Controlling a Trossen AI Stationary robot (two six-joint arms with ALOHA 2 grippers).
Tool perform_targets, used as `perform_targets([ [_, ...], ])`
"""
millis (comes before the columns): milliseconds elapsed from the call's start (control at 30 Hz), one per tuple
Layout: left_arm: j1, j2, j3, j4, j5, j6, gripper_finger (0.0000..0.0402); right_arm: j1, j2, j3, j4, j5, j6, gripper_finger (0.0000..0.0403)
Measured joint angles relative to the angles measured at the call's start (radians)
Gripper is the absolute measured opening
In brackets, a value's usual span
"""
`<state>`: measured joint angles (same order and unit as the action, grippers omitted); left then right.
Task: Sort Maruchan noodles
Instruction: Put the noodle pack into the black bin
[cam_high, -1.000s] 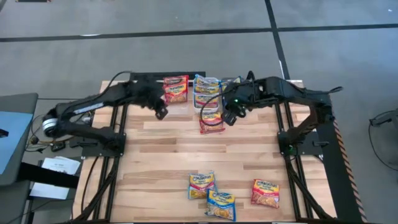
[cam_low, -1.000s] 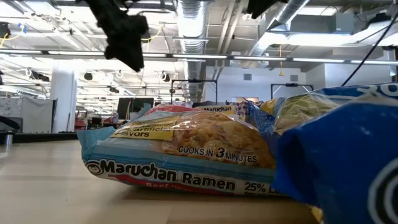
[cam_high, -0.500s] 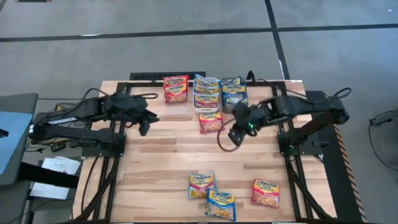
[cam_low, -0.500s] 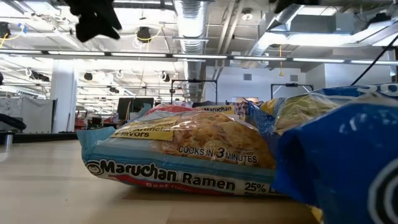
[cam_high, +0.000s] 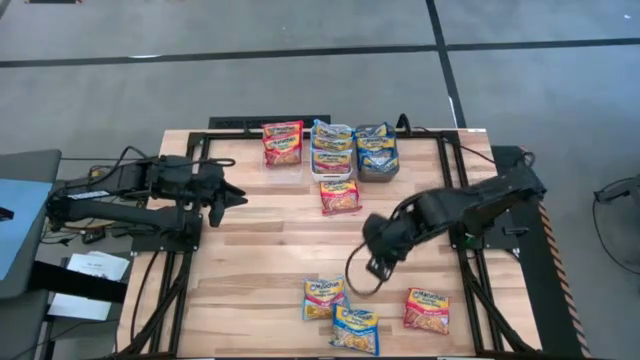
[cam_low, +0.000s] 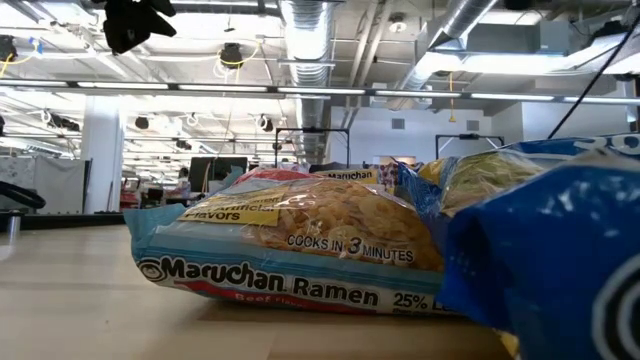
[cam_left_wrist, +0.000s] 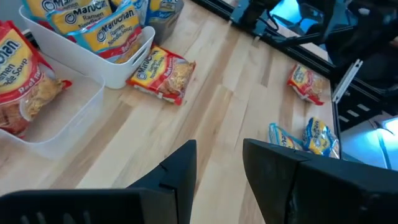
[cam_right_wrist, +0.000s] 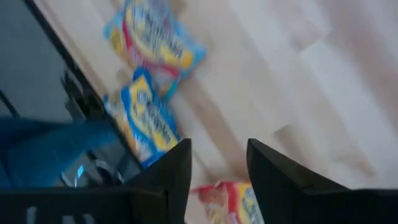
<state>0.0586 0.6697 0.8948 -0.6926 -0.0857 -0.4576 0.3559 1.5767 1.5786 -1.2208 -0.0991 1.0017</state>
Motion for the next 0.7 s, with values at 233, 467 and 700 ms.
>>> perform_targets([
  [233, -0.008, -0.001, 0.000, -0.002, 0.000, 0.000, 0.0116, 0.088, 0.143, 0.001, 0.145, -0.109, -0.014, 0.0218],
  [467, -0.008, -0.001, 0.000, -0.017, 0.000, 0.000, 0.0116, 0.153, 0.273, 0.001, 0.308, -0.157, -0.056, 0.0218],
  [700, -0.008, 0.000, 0.000, -0.030, 0.000, -0.001, 0.0116, 0.169, 0.334, -0.001, 0.344, -0.167, -0.068, 0.0217],
])
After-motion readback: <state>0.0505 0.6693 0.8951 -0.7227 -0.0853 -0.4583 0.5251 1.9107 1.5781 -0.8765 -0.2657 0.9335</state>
